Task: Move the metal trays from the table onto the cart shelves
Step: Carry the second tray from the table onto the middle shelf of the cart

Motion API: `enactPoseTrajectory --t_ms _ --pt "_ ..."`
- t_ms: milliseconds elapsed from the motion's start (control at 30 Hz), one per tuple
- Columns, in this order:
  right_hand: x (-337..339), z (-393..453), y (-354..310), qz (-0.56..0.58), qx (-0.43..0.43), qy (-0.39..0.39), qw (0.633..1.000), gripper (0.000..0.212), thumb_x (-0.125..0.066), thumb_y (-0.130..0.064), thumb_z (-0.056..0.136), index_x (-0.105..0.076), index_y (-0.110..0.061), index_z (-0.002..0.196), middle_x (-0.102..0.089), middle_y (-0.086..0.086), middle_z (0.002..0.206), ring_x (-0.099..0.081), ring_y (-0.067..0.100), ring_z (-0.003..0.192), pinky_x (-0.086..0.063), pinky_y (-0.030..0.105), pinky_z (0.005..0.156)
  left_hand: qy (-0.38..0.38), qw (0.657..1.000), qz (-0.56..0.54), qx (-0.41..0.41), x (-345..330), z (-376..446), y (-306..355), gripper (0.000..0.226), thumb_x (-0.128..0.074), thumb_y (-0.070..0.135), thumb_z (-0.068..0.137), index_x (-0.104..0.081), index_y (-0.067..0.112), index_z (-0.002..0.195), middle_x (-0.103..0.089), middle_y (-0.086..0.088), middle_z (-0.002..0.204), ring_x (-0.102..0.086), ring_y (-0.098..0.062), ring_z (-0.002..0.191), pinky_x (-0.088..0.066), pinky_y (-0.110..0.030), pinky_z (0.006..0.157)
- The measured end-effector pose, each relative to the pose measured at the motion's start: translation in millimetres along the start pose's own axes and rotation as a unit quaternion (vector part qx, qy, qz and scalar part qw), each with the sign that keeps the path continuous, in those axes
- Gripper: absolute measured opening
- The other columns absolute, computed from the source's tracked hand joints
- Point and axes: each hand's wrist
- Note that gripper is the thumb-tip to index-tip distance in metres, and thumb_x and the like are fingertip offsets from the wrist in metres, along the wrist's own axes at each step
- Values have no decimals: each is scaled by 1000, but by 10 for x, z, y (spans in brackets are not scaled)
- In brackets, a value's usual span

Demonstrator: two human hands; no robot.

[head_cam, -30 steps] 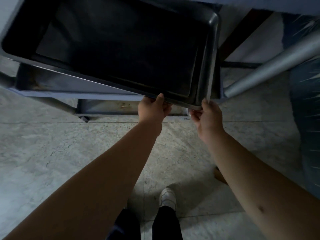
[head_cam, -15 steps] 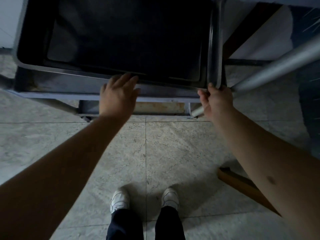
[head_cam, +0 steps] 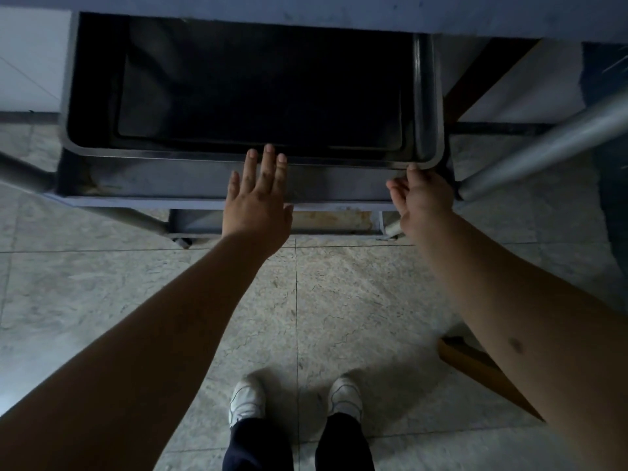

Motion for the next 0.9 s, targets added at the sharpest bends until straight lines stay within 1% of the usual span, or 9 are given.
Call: enactPoseTrajectory --t_ms 67,167,233,300,367,467,533,700,900 --pt "22 10 -37 -40 -18 -11 999 29 -62 -30 95 -60 -4 108 -66 8 86 -69 15 73 -57 21 59 -14 1000 -8 -2 38 3 -4 88 -40 54 99 15 18 157 24 -5 164 21 -26 149 1 -47 119" --pt "34 -62 -81 -125 -34 -56 990 28 -62 -34 94 -60 -8 106 -65 7 92 -68 16 79 -56 22 58 -46 999 -20 3 149 7 9 94 -23 74 91 16 19 157 25 -3 164 22 -25 150 -3 -53 119" --pt "54 -194 -55 -250 21 -108 962 26 -65 -35 93 -60 -12 103 -65 5 95 -67 17 82 -53 27 63 -83 996 -17 5 262 25 29 101 -14 82 85 15 18 157 25 -3 164 20 -25 151 -2 -55 119" --pt "104 -385 17 -438 153 -151 873 44 -68 -43 87 -58 -14 118 -64 3 106 -64 16 90 -47 27 72 -109 994 -7 0 403 -20 19 105 -8 86 81 15 17 157 25 -5 164 20 -26 151 1 -55 119" --pt "197 -617 75 -579 265 -186 748 75 -63 -62 81 -44 -19 139 -55 5 133 -56 22 116 -46 33 85 -113 993 5 -16 554 -167 11 104 -2 87 78 18 21 156 29 -6 161 21 -26 150 4 -55 118" --pt "347 -1000 58 -725 336 -182 573 106 -37 -88 69 -10 -30 153 -10 5 164 -13 31 148 -26 56 110 -118 992 9 -36 779 -655 23 97 5 88 76 23 32 153 32 -5 158 23 -28 148 3 -58 117" --pt "434 -1284 15 -769 323 -181 521 113 -25 -95 64 7 -34 153 17 0 163 11 29 149 -9 62 113 -130 991 -1 -33 947 -1058 18 95 9 89 74 22 37 152 31 -4 159 25 -28 146 4 -58 117" --pt "648 -2205 -91 -796 281 -200 497 116 -18 -97 62 13 -33 153 34 -3 155 31 24 142 0 63 115 -145 989 -10 -11 1544 -1861 60 95 11 91 73 17 42 154 30 0 161 28 -28 145 7 -57 116" --pt "891 -3415 -356 -774 276 -172 544 116 -17 -99 61 10 -35 153 28 -2 160 24 25 146 1 61 115 -102 994 -8 -45 2524 -2497 60 98 9 92 73 9 40 156 28 -1 160 29 -24 144 6 -52 117"
Point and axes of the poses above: each hand's wrist, its own z-axis towards the middle knuckle, its own x-axis out of the back of the hand, y = z × x
